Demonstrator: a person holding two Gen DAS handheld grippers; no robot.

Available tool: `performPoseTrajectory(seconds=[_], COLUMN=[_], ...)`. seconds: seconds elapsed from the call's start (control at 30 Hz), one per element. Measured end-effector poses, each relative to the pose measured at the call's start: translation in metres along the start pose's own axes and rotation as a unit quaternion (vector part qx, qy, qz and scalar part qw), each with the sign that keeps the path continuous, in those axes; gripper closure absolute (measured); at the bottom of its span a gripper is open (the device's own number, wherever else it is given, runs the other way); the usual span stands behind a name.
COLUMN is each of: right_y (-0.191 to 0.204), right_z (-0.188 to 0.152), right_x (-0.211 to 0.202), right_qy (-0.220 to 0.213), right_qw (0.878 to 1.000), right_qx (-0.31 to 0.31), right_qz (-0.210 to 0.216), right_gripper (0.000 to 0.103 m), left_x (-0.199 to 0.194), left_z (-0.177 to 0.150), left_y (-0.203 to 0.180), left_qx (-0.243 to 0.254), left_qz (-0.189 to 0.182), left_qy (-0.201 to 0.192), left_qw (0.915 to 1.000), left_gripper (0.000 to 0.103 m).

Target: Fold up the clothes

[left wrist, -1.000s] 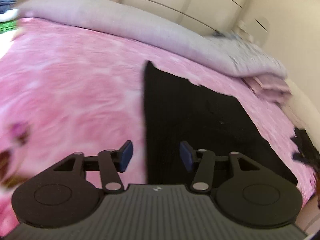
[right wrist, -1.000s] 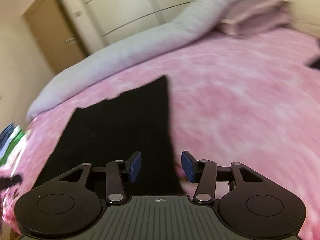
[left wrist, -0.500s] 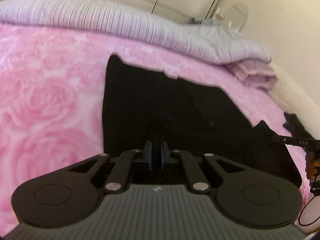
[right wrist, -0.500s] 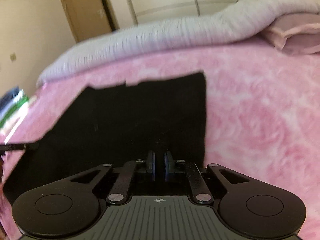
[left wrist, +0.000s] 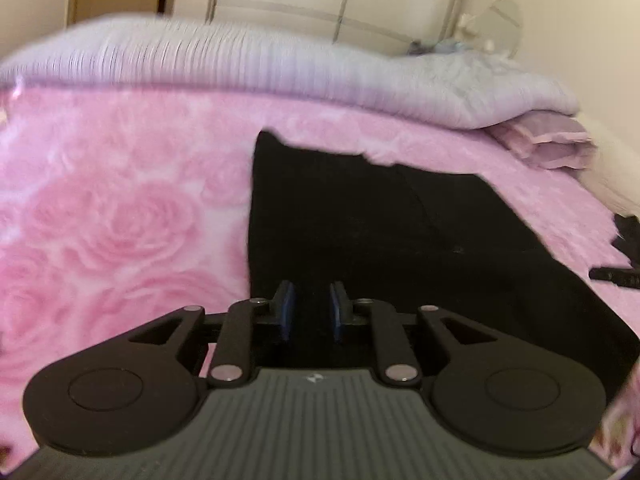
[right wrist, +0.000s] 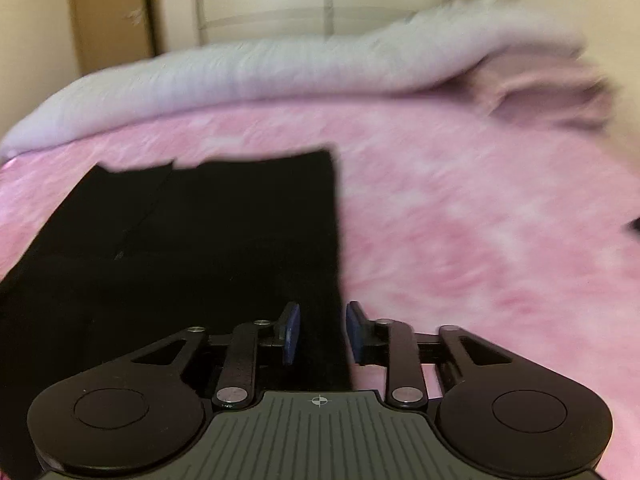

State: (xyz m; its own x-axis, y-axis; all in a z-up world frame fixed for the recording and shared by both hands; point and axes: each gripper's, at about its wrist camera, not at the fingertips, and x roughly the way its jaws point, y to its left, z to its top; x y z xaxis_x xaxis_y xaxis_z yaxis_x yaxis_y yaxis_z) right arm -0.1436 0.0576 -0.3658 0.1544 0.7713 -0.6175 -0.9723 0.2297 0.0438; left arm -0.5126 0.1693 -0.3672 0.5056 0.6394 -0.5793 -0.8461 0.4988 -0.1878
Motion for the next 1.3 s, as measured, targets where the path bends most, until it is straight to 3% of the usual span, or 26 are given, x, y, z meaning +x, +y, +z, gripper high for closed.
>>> performPoseTrajectory(seconds=[0.07, 0.17, 0.2, 0.27, 0.3, 0.37, 0.47, 0.57, 0.63, 0.67, 0.77, 0.83, 0.9, 1.03, 1.17, 1.3], right_y=[0.014, 0.043, 0.05, 0.049, 0.037, 0.01, -0.003, 0.002, 0.005, 0.006, 0.007, 0.012, 0.017, 0.028, 0.04, 0.043], right_z=[-0.013, -0.053, -0.069, -0.096, -0.099, -0.097, -0.091, -0.08, -0.078, -0.08, -0.092, -0.093, -0.089, -0.096, -0.105, -0.11], right_x=[-0.025, -0.041, -0.041, -0.045, -0.048, -0.054, -0.06, -0.081, -0.096, -0.093, -0.073, -0.079, -0.091, -0.121, -0.142, -0.155], right_qy=[-0.017, 0.006, 0.014, -0.015, -0.019, -0.005, 0.007, 0.005, -0.026, -0.02, 0.021, 0.021, 0.054, 0.072, 0.071, 0.07], right_qw=[1.0, 0.997, 0.996, 0.992, 0.994, 0.999, 1.0, 1.0, 0.999, 0.999, 0.999, 0.999, 0.996, 0.992, 0.992, 0.991], right_qx=[-0.017, -0.062, -0.087, -0.125, -0.103, -0.041, -0.021, 0.005, 0.032, 0.038, 0.045, 0.042, 0.064, 0.105, 0.105, 0.116], right_qz=[0.002, 0.037, 0.028, -0.009, -0.013, -0.005, 0.001, -0.008, -0.004, 0.0, -0.013, -0.023, -0.025, 0.013, 0.008, 0.006], right_gripper=[0.07, 0.069, 0.069, 0.065, 0.057, 0.056, 0.057, 0.057, 0.057, 0.057, 0.057, 0.057, 0.057, 0.056, 0.055, 0.053], left_x=[-0.019, -0.027, -0.031, -0.043, -0.048, -0.057, -0.064, -0.082, -0.085, -0.081, -0.068, -0.075, -0.082, -0.095, -0.109, -0.127], left_z=[-0.02, -0.056, -0.068, -0.084, -0.087, -0.089, -0.086, -0.075, -0.075, -0.077, -0.081, -0.077, -0.076, -0.086, -0.1, -0.11], left_y=[-0.016, -0.035, -0.034, -0.024, -0.018, -0.006, 0.003, -0.011, -0.021, -0.025, -0.035, -0.049, -0.062, -0.081, -0.099, -0.109], left_qx=[0.015, 0.044, 0.043, 0.018, -0.006, -0.038, -0.07, -0.065, -0.054, -0.047, -0.03, -0.02, -0.021, -0.026, -0.016, 0.0], left_qz=[-0.01, 0.0, 0.006, 0.019, 0.023, 0.026, 0.02, 0.035, 0.052, 0.063, 0.098, 0.121, 0.143, 0.139, 0.136, 0.149], left_qy=[0.001, 0.03, 0.023, 0.002, 0.001, 0.0, 0.007, -0.002, 0.002, 0.011, 0.038, 0.052, 0.07, 0.092, 0.112, 0.108], left_qw=[0.9998, 0.9986, 0.9988, 0.9997, 0.9997, 0.9989, 0.9973, 0.9973, 0.9972, 0.9969, 0.994, 0.9911, 0.9871, 0.9856, 0.9842, 0.9829], left_gripper=[0.089, 0.089, 0.09, 0.096, 0.1, 0.1, 0.1, 0.1, 0.088, 0.084, 0.087, 0.086, 0.079, 0.073, 0.073, 0.067])
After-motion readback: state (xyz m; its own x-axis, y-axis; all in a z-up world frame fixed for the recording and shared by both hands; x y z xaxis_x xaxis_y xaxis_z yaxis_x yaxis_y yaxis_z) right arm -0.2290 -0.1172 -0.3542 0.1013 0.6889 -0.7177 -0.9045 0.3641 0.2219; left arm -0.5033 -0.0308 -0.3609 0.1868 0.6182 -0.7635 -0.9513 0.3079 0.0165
